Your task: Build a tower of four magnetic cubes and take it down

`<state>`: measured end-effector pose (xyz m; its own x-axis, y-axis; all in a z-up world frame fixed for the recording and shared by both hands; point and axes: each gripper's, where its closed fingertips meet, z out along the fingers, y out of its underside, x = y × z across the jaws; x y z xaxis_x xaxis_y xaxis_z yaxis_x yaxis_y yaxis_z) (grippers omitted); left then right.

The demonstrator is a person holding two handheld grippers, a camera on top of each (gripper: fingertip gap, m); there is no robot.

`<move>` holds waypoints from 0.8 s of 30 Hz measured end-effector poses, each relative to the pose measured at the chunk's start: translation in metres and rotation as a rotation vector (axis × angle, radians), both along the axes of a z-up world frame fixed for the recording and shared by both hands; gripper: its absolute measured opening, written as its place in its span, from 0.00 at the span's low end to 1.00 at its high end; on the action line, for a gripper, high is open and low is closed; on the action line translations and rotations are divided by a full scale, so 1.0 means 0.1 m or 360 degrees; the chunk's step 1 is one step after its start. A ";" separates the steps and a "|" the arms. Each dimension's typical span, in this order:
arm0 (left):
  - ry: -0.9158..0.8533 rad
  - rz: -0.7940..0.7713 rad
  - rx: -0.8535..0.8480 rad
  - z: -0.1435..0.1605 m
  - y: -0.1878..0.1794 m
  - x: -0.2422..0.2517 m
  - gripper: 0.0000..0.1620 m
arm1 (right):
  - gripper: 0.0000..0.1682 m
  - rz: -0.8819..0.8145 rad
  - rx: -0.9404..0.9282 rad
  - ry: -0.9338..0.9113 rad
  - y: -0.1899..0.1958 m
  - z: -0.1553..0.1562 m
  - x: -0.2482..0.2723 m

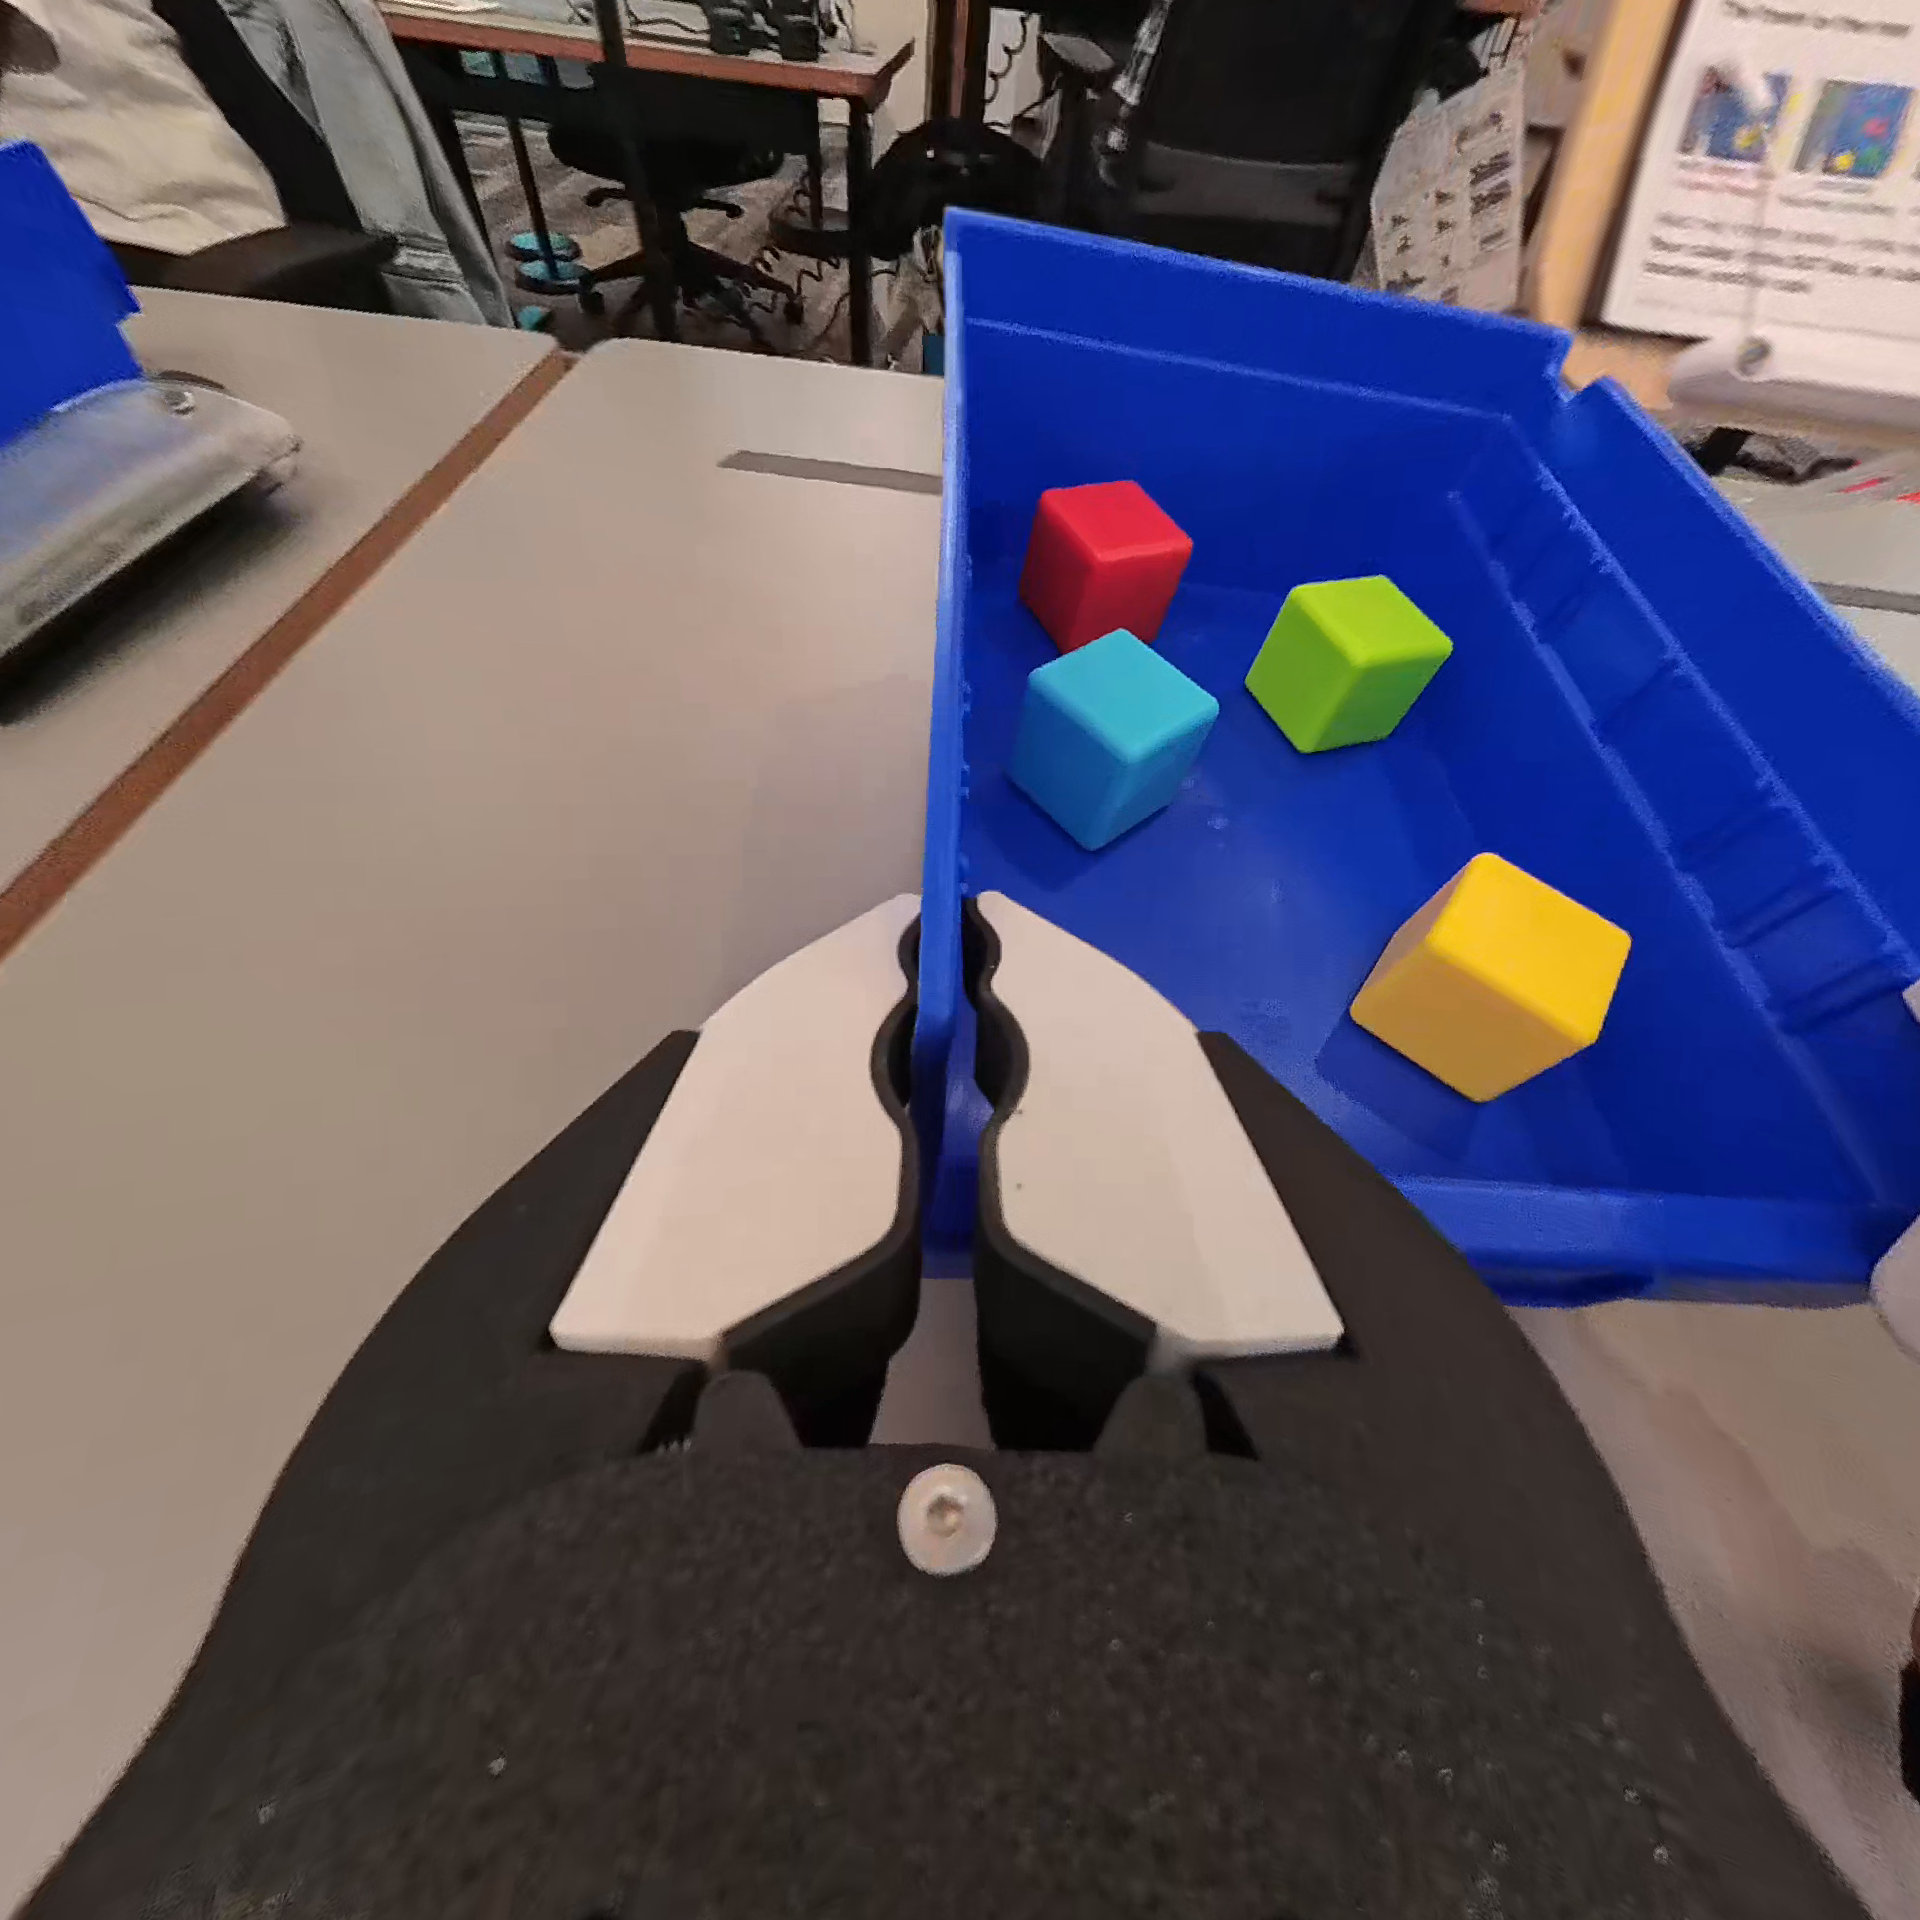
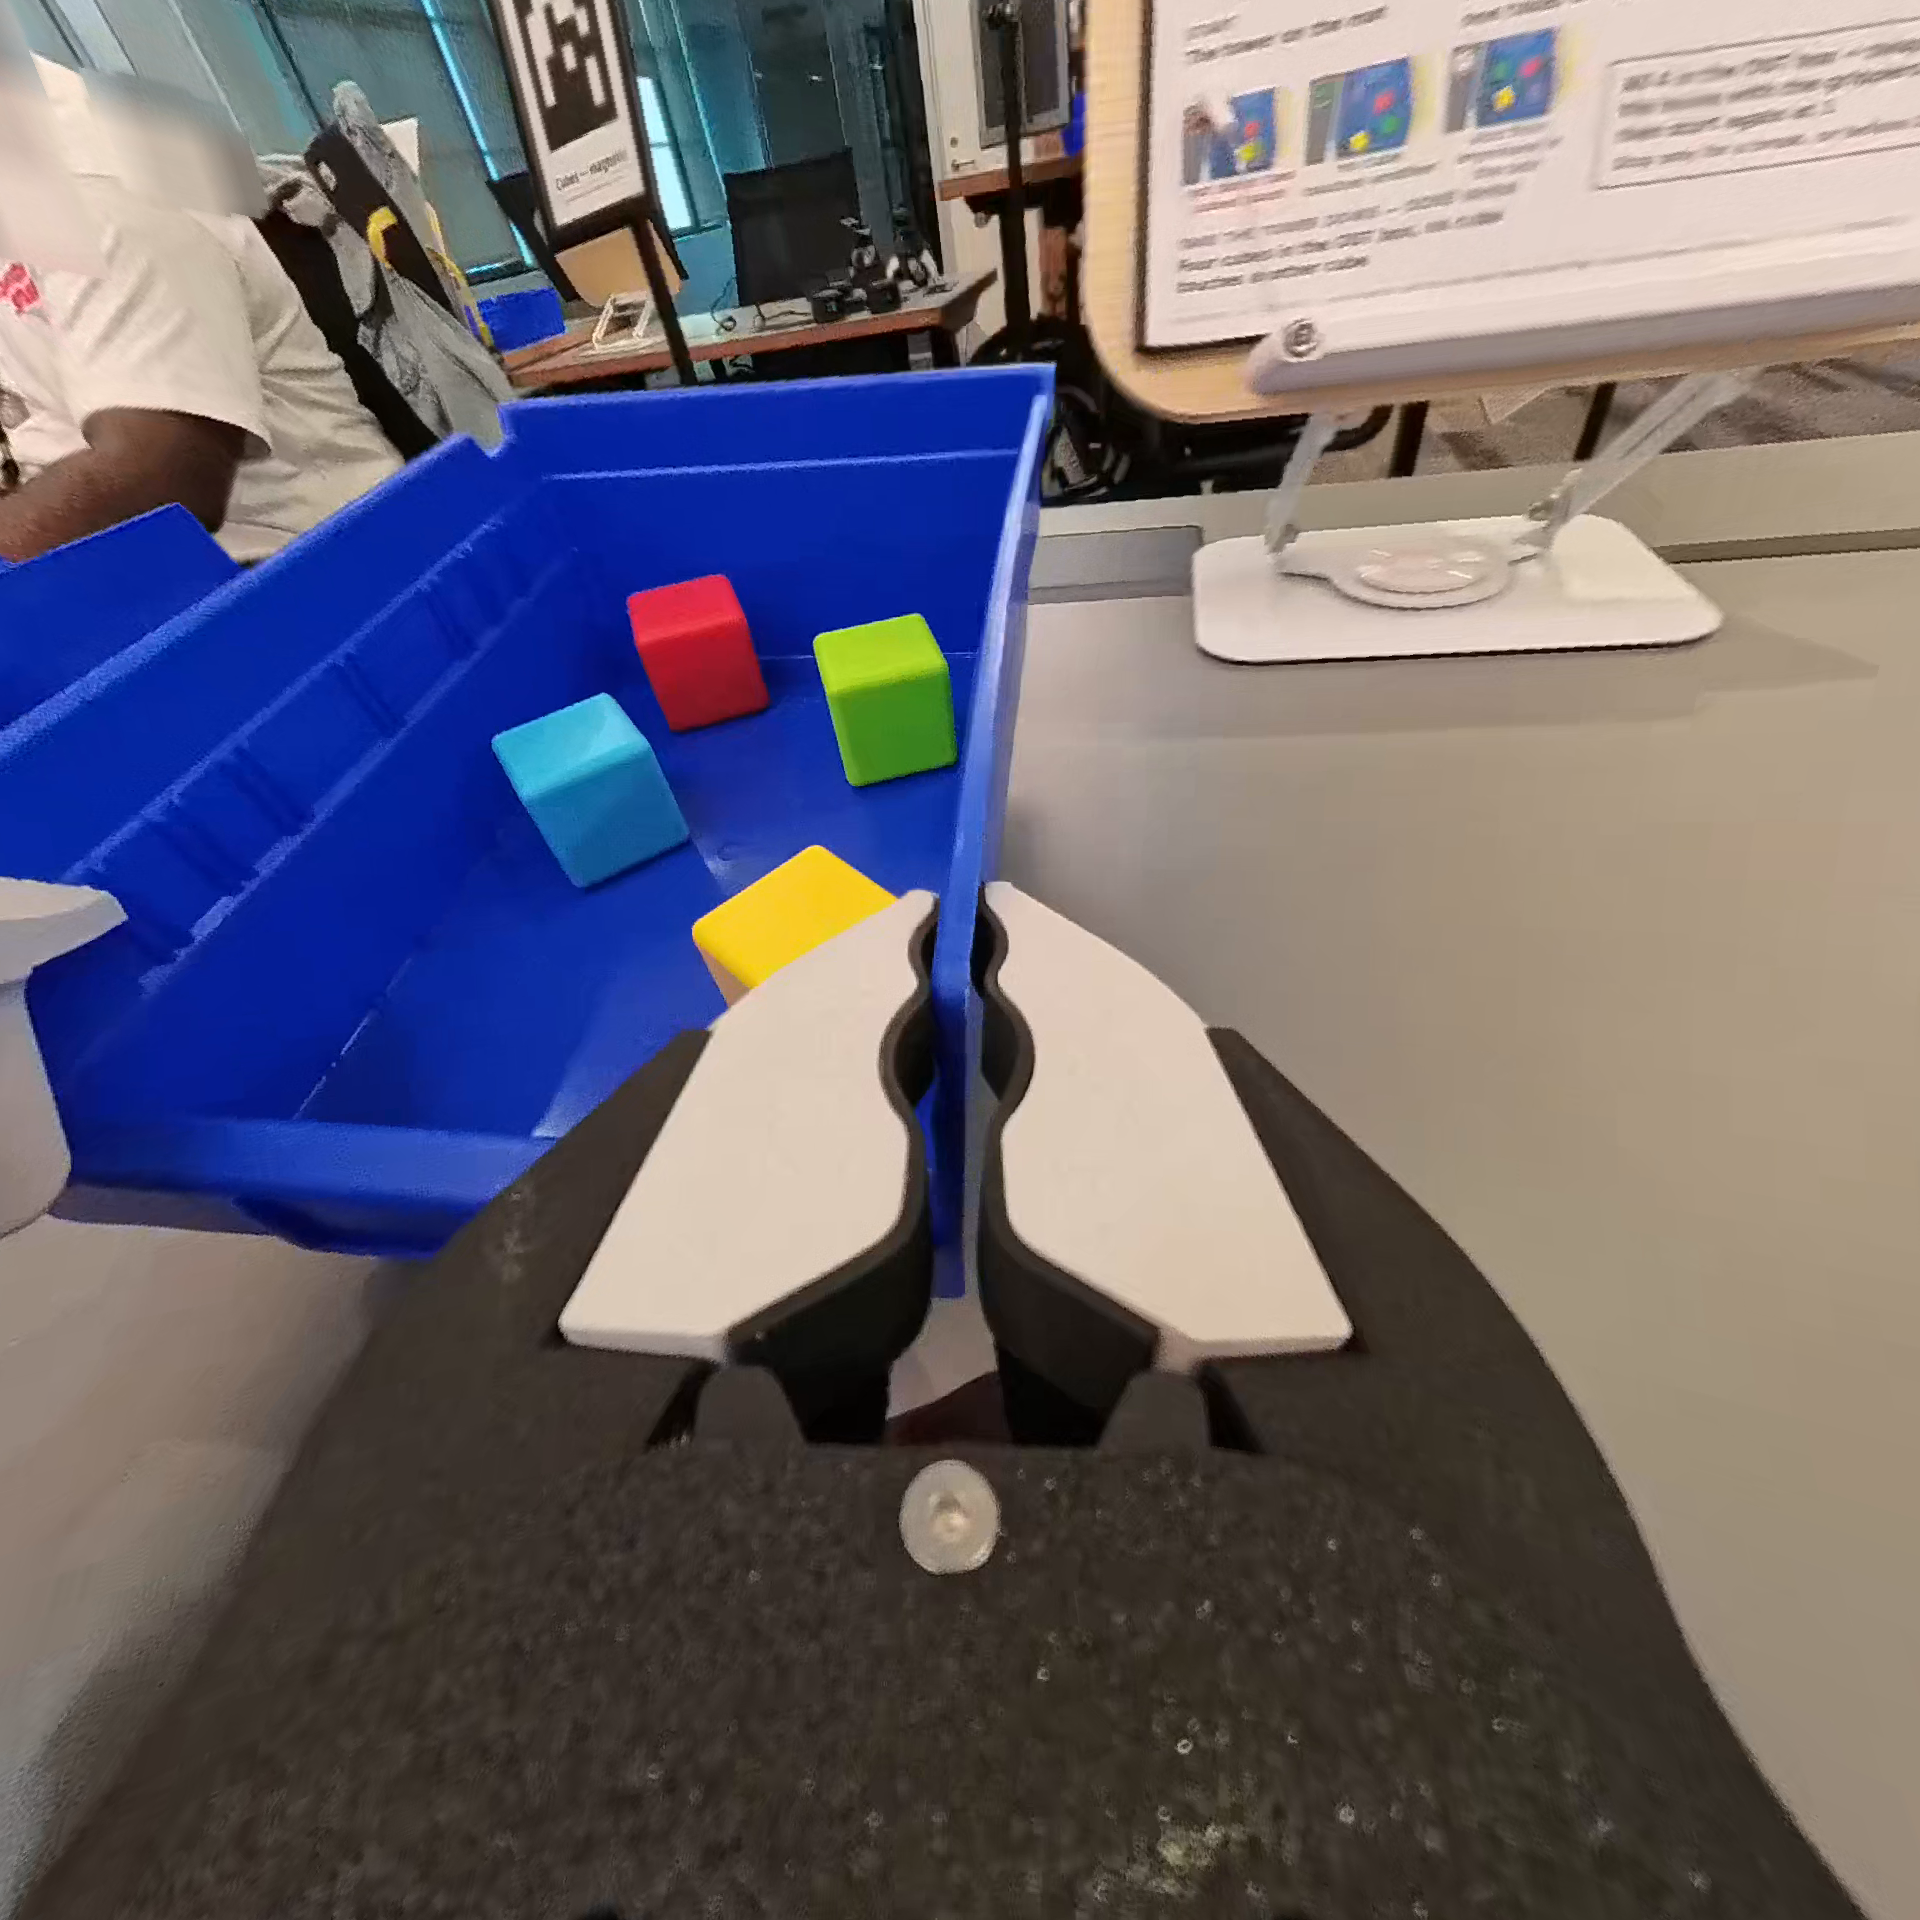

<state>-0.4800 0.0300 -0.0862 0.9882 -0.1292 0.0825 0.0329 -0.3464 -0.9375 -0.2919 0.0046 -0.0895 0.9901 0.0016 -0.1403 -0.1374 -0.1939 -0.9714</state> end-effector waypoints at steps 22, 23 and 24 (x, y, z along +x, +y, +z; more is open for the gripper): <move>-0.0228 0.0164 0.0004 -0.16 0.01 -0.61 0.25 | 0.20 0.0512 0.0174 -0.0127 -0.31 0.09 -0.32; -0.0229 0.0185 0.0040 -0.09 -0.06 -0.63 0.25 | 0.20 0.0605 0.0217 -0.0181 -0.46 0.12 -0.29; -0.0226 0.0199 0.0075 -0.04 -0.14 -0.62 0.26 | 0.19 0.0712 0.0226 -0.0237 -0.62 0.11 -0.26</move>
